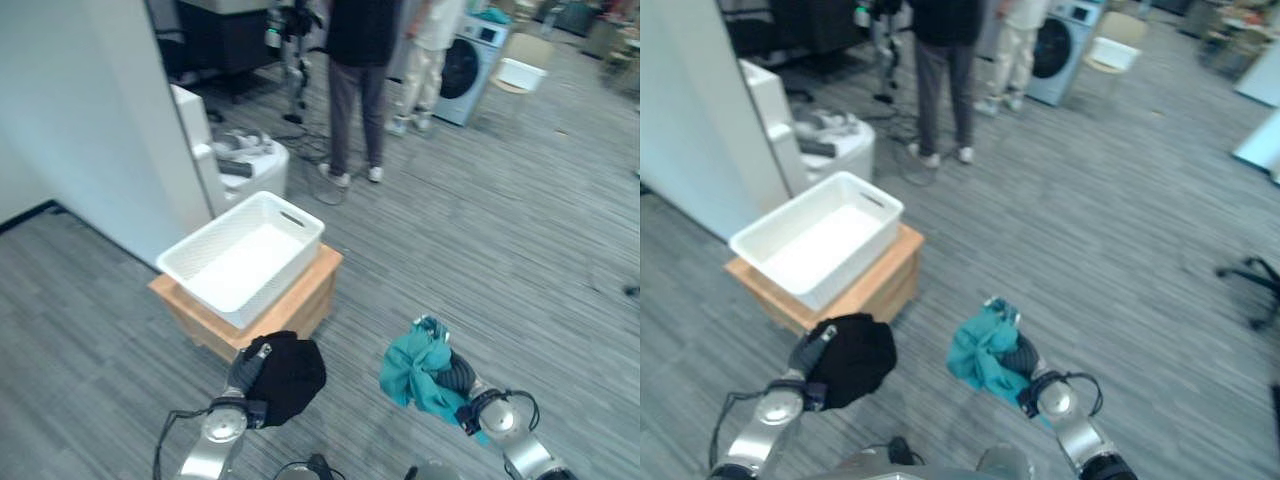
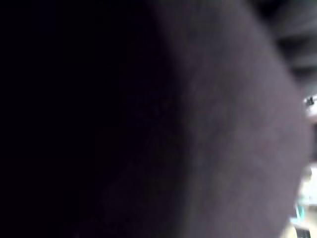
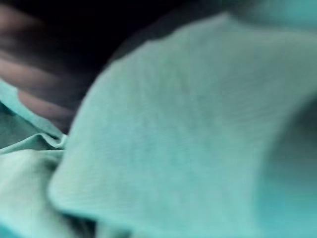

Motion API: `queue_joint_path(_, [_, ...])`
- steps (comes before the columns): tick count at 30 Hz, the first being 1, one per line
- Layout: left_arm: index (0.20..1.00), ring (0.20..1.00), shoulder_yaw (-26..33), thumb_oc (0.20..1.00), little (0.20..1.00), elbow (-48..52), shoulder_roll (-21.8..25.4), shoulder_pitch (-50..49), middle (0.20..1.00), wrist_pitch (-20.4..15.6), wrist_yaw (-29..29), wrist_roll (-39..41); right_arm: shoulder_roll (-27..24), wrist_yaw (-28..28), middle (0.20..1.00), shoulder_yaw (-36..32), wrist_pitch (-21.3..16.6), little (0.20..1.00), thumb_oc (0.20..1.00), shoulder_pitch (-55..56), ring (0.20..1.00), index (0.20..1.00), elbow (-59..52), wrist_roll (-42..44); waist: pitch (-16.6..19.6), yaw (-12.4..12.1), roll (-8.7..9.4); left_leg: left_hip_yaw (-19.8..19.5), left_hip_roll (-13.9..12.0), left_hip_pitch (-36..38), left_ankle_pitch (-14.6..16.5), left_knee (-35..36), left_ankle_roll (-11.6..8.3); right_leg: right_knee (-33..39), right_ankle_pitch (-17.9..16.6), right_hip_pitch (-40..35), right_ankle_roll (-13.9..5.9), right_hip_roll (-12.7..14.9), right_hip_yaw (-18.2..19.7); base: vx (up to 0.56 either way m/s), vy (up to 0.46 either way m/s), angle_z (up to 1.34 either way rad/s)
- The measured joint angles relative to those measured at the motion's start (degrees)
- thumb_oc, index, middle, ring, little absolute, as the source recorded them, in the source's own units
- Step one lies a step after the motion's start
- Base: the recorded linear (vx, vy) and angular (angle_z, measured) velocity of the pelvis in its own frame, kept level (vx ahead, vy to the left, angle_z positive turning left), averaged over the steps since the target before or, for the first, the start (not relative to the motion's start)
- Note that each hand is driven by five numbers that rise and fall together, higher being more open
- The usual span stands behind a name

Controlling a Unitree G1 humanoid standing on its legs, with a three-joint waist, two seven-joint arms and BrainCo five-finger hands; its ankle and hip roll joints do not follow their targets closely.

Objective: Tidy up the quilt and then pick up the clothes from the bed and put them into the laundry hamper.

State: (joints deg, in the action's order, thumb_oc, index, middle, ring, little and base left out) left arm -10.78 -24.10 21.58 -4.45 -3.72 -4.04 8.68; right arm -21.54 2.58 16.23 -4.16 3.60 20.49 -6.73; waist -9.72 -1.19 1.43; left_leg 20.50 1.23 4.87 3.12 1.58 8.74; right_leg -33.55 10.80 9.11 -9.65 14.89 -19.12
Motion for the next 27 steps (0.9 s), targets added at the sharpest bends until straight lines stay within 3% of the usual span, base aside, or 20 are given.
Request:
queue_joint_path(1, [0.2,0.2,0.1,0.2,0.2,1.1,0.4,0.5,0.2,-0.2,-0.2,0.0,-0.8,0.2,0.2,-1.8,0.2,0.2,0.2,0.9,0.2,0.2,0.6,0.0,0.1,0.5,-0.12,-4.4,0.5,0.2,-0.2,1.3,-1.26,18.1,-1.8,0.9,-0.49,-0.5,1.5,0.39,-0.232,2.18])
queue_joint_path(3, [0.2,0.2,0.5,0.2,0.2,0.7,0.9,-0.6,0.2,-0.4,-0.3,-0.1,-1.0,0.4,0.2,-2.8,0.3,0.2,0.2,1.7,0.2,0.2,1.0,0.1,0.2,0.4,0.31,-8.3,1.3,1.0,0.1,2.0,-1.7,30.8,-7.8,2.2,-0.47,0.1,5.8,0.56,-0.378,1.53])
queue_joint_path(4, [0.2,0.2,0.9,0.2,0.2,0.3,0.9,-1.6,0.2,-0.4,-0.3,-0.3,-0.9,0.5,0.2,-2.6,0.3,0.2,0.2,1.7,0.2,0.2,1.5,0.1,0.1,0.1,0.25,-10.3,1.3,2.2,0.7,2.4,-2.8,34.2,-10.6,2.8,-0.63,0.3,8.5,0.67,-0.494,1.34])
queue_joint_path(5, [0.2,0.2,1.4,0.2,0.2,-1.6,1.1,-2.0,0.2,0.0,-0.3,-0.5,-0.2,0.7,0.2,-2.6,0.6,0.2,0.2,1.8,0.2,0.2,3.4,0.3,0.0,0.2,0.23,-14.1,0.5,3.3,2.7,1.9,-5.12,38.7,-14.5,2.5,-1.85,0.0,14.6,0.47,-0.353,1.2])
queue_joint_path(6, [0.2,0.2,0.9,0.2,0.2,-1.8,1.1,-2.3,0.2,0.1,-0.3,-0.5,0.2,0.7,0.2,-2.6,0.9,0.2,0.2,2.1,0.2,0.2,3.8,0.4,0.0,0.4,0.68,-14.7,0.2,4.3,2.4,1.9,-5.14,38.7,-16.1,2.5,-1.3,-0.2,14.4,0.45,-0.396,1.4])
queue_joint_path(7, [0.2,0.2,1.7,0.2,0.2,-1.3,1.2,-4.4,0.2,0.0,0.2,-1.0,0.7,0.7,0.2,-2.1,0.8,0.2,0.2,3.0,0.2,0.2,4.7,0.3,0.1,-0.2,2.37,-17.2,-0.2,6.8,4.0,2.5,-7.37,36.7,-17.0,1.2,-1.48,0.6,12.0,0.24,-0.291,0.94])
queue_joint_path(8, [0.2,0.2,1.7,0.2,0.2,-1.6,1.7,-5.3,0.2,0.0,0.3,-1.0,0.9,0.7,0.2,-1.9,0.7,0.2,0.2,3.9,0.2,0.2,5.1,0.3,0.2,-1.0,3.39,-18.4,-0.7,8.6,4.8,2.4,-8.83,36.6,-19.3,-0.6,-0.15,0.3,12.2,0.32,-0.422,0.8])
queue_joint_path(9, [0.2,0.2,1.8,0.2,0.2,-2.3,1.0,-6.0,0.2,0.2,0.3,-1.0,1.0,0.7,0.2,-1.9,1.0,0.2,0.2,2.9,0.2,0.2,7.0,0.3,0.1,-1.0,2.55,-18.3,-2.7,9.5,5.6,1.8,-10.16,35.3,-23.3,-1.2,0.13,-1.0,12.0,0.34,-0.45,0.66])
queue_joint_path(10, [0.2,0.2,1.4,0.2,0.2,-2.3,-0.1,-6.6,0.2,0.5,0.6,-1.0,0.9,0.8,0.2,-1.9,2.0,0.2,0.2,0.5,0.2,0.2,8.5,0.3,0.0,-0.6,0.87,-16.6,-6.7,5.0,6.4,-6.8,-11.61,34.9,-21.2,-2.4,2.6,-3.9,9.3,0.37,-0.382,0.73])
queue_joint_path(11, [0.2,0.2,1.0,0.2,0.2,-2.3,-0.1,-5.6,0.2,0.5,0.6,-1.0,0.7,0.8,0.2,-2.0,2.0,0.2,0.2,-0.2,0.2,0.2,8.1,0.3,-0.6,-0.1,1.77,-14.6,-7.5,0.7,6.1,-14.3,-11.97,36.5,-21.0,-3.7,3.04,-3.9,7.1,0.36,-0.304,1.12])
queue_joint_path(12, [0.2,0.2,0.2,0.2,0.2,-2.3,-0.6,-3.3,0.2,0.6,0.7,-1.0,-0.8,0.9,0.2,-2.3,1.9,0.2,0.2,-0.6,0.2,0.2,6.6,0.3,-1.8,-0.1,2.56,-6.1,-11.3,-6.8,3.7,-28.7,-13.59,38.3,-20.1,-6.5,5.54,-4.6,3.5,0.25,-0.143,1.04])
queue_joint_path(13, [0.2,0.2,-0.2,0.2,0.2,-2.2,-1.1,-2.8,0.2,0.6,0.9,-1.0,-1.6,1.0,0.2,-2.5,1.9,0.2,0.2,-1.1,0.2,0.2,6.5,0.3,-2.0,0.2,2.5,-1.9,-14.6,-9.2,3.8,-34.2,-13.84,38.3,-20.0,-7.8,6.89,-5.8,2.5,0.12,-0.077,0.74])
queue_joint_path(14, [0.2,0.2,-0.3,0.2,0.2,-1.8,-1.2,-3.3,0.2,0.6,1.1,-1.0,-2.1,1.2,0.2,-2.4,1.9,0.2,0.2,-1.9,0.2,0.2,6.4,0.4,-2.0,-0.4,2.46,0.5,-15.2,-9.6,4.4,-34.0,-14.47,38.3,-19.3,-9.0,7.85,-6.7,2.6,0.13,-0.039,0.13])
queue_joint_path(15, [0.2,0.2,-0.1,0.2,0.2,-0.5,-1.1,-3.6,0.2,0.5,1.5,-1.0,-2.9,1.7,0.2,-2.5,1.7,0.2,0.2,-3.3,0.2,0.2,3.6,0.3,-2.2,-0.7,2.68,5.0,-14.5,-9.9,4.4,-28.5,-14.48,38.5,-17.2,-10.2,8.72,-7.7,2.8,0.09,-0.014,-0.11])
queue_joint_path(17, [0.2,0.2,-0.1,0.2,0.2,0.0,-1.2,-3.4,0.2,0.5,1.5,-1.0,-3.5,2.3,0.2,-2.9,1.4,0.2,0.2,-4.9,0.2,0.2,2.3,0.3,-2.9,0.0,2.34,5.1,-12.8,-10.5,3.5,-20.5,-14.49,38.3,-16.5,-11.5,9.06,-8.8,2.7,0.3,0.033,-0.16])
queue_joint_path(19, [0.2,0.2,-0.1,0.2,0.2,0.6,-1.4,-3.2,0.2,0.4,1.7,-1.1,-3.8,2.3,0.2,-2.8,1.4,0.2,0.2,-6.3,0.2,0.2,2.1,0.3,-3.1,0.0,1.36,7.1,-12.6,-11.6,0.8,-14.8,-14.41,38.4,-14.2,-13.4,7.74,-9.7,1.2,0.26,0.062,0.08])
queue_joint_path(21, [0.2,0.2,-0.1,0.2,0.2,0.9,-1.8,-2.2,0.2,0.3,1.7,-1.1,-4.9,2.2,0.2,-2.7,1.7,0.2,0.2,-4.8,0.2,0.2,2.2,0.1,-2.5,1.3,0.07,7.4,-12.0,-11.4,-4.3,-6.2,-14.01,38.3,-13.2,-16.2,6.91,-11.0,-1.9,0.18,0.122,0.28])
queue_joint_path(23, [0.2,0.2,0.0,0.2,0.2,1.0,-1.8,-2.7,0.2,0.4,1.7,-1.4,-5.4,2.2,0.2,-2.7,1.7,0.2,0.2,-4.4,0.2,0.2,1.9,0.0,-1.9,1.0,-1.18,7.1,-11.8,-10.8,-7.4,-3.7,-12.82,38.3,-12.1,-16.9,7.06,-11.5,-2.2,0.15,0.149,-0.14])
queue_joint_path(24, [0.2,0.2,0.1,0.2,0.2,0.9,-1.8,-2.7,0.2,0.6,1.7,-2.4,-5.2,2.3,0.2,-3.3,1.9,0.2,0.2,-3.9,0.2,0.2,1.8,-0.1,-1.9,2.1,-1.04,7.0,-10.1,-9.8,-8.8,-1.5,-10.2,38.2,-11.7,-17.8,6.48,-10.7,-2.5,0.07,0.12,0.08])
queue_joint_path(27, [0.2,0.2,0.1,0.2,0.2,0.9,-1.6,-2.0,0.2,0.6,2.0,-3.4,-5.3,2.2,0.2,-4.3,2.0,0.2,0.2,-1.9,0.2,0.2,-0.8,-0.1,-2.0,2.9,-0.26,6.6,-6.5,-6.6,-8.0,3.5,-8.53,33.7,-11.1,-17.5,4.9,-7.7,-2.9,0.09,0.186,0.21])
